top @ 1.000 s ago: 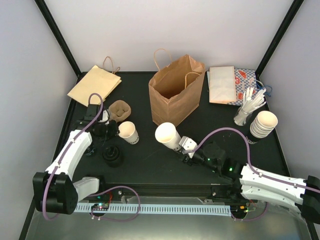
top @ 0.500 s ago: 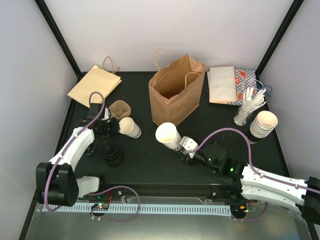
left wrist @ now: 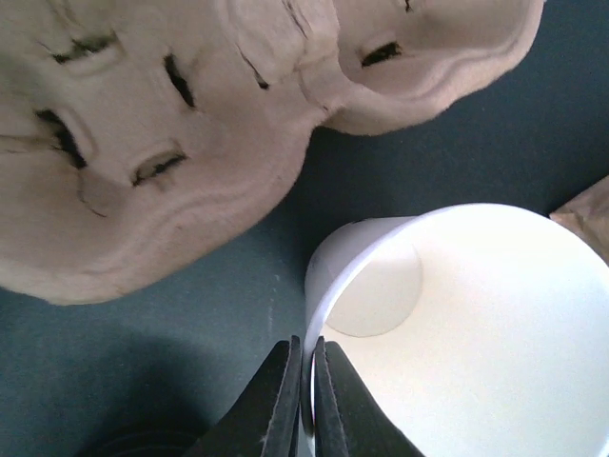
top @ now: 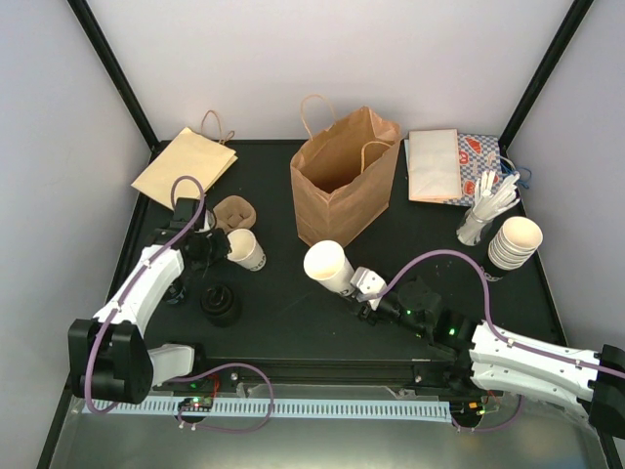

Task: Pack the takeout coffee

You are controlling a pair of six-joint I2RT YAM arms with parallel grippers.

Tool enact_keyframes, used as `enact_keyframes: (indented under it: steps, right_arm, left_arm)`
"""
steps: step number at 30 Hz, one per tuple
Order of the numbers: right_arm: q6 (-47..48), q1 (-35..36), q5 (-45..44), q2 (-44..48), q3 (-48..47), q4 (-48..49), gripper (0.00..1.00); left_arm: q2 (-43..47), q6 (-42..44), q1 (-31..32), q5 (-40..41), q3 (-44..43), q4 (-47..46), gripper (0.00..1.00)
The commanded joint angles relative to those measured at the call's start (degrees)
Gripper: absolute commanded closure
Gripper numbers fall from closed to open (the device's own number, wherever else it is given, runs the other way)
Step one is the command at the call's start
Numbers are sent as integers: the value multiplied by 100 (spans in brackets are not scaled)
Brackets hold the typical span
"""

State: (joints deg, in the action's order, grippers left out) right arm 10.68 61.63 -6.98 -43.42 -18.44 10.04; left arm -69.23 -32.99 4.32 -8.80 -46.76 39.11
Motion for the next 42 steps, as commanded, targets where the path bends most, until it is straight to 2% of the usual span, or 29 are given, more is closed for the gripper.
enact_keyframes:
  steps: [1,8,13,15,19,22,24,27,33,38,42]
  right_arm:
    - [-66,-10,20,26,50,130,38]
    - [-83,-10,5,43,76,137,38]
    - [-90,-11,25,22,76,136,38]
    - [-98,-6,35,39,77,136,38]
    - [-109,-10,54,55,99,131,38]
    - [-108,-12,82,34,125,189,38]
    - [-103,-10,117,-3,130,240,38]
    - [-61,-10,172,-117,125,322,38]
    - [85,-10,355,-478,42,419,38]
    - [158,-6,410,-643,-57,441,37]
    - [202,-11,426,-740,-117,428,36]
  left_arm:
    - [163,115,33,624,-404,481,93]
    - [305,156,38,651,-520,663,90]
    - [265,226,43,372,-584,685,69]
    - [323,241,38,148,-624,693,64]
    - [525,759,38,-802,-767,715,54]
    - [624,1288,56,-1663,-885,894,42]
    - [773,1460,85,-2174,-865,961,31]
    - [1110,1527,235,-2926,-731,881,23]
    - [1708,927,982,-3921,-643,382,20]
    - [1981,448,1695,-3896,-634,-94,23]
    - [1853,336,2081,-3756,-587,-177,27]
